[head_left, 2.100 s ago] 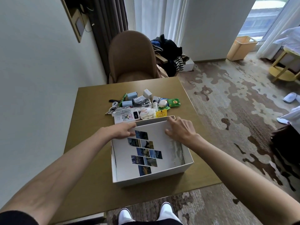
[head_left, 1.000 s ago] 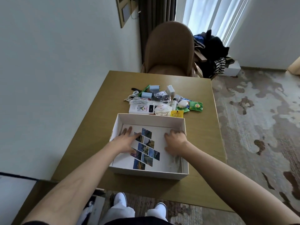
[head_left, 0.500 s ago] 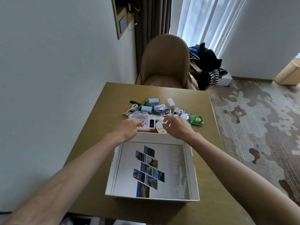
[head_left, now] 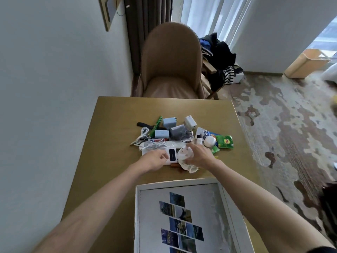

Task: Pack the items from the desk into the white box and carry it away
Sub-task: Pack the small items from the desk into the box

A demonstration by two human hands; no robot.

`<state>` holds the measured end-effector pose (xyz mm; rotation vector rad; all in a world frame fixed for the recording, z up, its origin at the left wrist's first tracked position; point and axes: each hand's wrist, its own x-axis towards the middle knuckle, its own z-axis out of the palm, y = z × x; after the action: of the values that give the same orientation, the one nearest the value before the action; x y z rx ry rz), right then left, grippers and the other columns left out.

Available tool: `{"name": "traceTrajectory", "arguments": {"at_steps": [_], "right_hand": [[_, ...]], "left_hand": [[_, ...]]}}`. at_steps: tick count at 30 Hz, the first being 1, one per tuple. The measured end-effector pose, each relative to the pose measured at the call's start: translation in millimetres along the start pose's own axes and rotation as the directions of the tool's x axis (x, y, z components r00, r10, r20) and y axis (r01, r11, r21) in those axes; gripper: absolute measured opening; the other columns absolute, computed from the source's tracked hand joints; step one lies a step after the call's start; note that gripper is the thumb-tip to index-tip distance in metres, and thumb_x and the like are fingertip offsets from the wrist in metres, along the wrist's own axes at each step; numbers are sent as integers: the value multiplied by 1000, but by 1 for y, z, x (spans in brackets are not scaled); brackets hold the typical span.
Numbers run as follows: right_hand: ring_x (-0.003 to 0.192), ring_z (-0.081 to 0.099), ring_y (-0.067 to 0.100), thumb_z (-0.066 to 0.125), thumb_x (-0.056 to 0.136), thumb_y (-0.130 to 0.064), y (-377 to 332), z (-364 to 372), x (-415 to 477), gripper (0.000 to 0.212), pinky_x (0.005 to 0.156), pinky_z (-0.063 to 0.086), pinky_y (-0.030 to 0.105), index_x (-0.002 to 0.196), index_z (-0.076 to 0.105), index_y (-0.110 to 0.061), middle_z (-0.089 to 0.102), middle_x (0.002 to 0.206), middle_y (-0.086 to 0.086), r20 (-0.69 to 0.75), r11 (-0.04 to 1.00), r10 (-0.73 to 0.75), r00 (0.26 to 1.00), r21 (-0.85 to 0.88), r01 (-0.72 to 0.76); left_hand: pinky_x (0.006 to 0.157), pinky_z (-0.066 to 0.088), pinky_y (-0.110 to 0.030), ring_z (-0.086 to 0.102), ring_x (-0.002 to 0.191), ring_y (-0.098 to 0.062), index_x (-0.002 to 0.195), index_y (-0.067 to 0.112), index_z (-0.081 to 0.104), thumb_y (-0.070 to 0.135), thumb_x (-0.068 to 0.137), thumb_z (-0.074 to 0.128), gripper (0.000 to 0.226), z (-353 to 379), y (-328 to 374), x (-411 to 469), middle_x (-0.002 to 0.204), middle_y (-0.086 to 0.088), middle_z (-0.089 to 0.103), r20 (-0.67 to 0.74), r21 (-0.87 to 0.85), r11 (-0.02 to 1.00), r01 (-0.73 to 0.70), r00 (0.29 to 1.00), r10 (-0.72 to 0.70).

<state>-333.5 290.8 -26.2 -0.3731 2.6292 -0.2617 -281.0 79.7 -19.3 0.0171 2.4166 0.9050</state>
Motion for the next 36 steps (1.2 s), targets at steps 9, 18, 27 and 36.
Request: {"name": "traceTrajectory", "arguments": {"at_steps": [9,18,27,36], "right_hand": [[72,62,20,56,92,-44,31,-34,-23,31,64,49,36,93,69,-16,68,81,2,-314,869,152,937,494,25],[62,44,15,50,100,-29,66,-42,-56,48,59,35,29,79,59,13,50,69,8,-226,483,364,904,876,24],[75,72,10,57,97,-23,77,-52,-89,17,64,57,23,112,58,-15,74,91,2,-166,215,209,964,969,121],[89,70,25,48,99,-13,44,-50,-123,30,76,58,39,127,52,-22,74,102,11,-26,82,-247,969,996,47]], "left_hand": [[74,54,-35,63,84,-13,91,29,64,23,93,52,13,13,20,34,93,8,68,-279,-113,979,-169,951,132],[90,47,-41,45,115,-19,134,27,45,40,82,65,58,43,50,46,130,3,48,153,569,751,-336,940,304],[70,44,-33,56,89,-22,89,22,50,26,100,40,15,35,75,28,91,-2,56,-229,274,943,-189,940,255],[64,58,-38,65,96,-18,111,26,58,51,89,54,33,38,79,-100,107,1,65,-525,-544,795,-267,848,-74]]}}
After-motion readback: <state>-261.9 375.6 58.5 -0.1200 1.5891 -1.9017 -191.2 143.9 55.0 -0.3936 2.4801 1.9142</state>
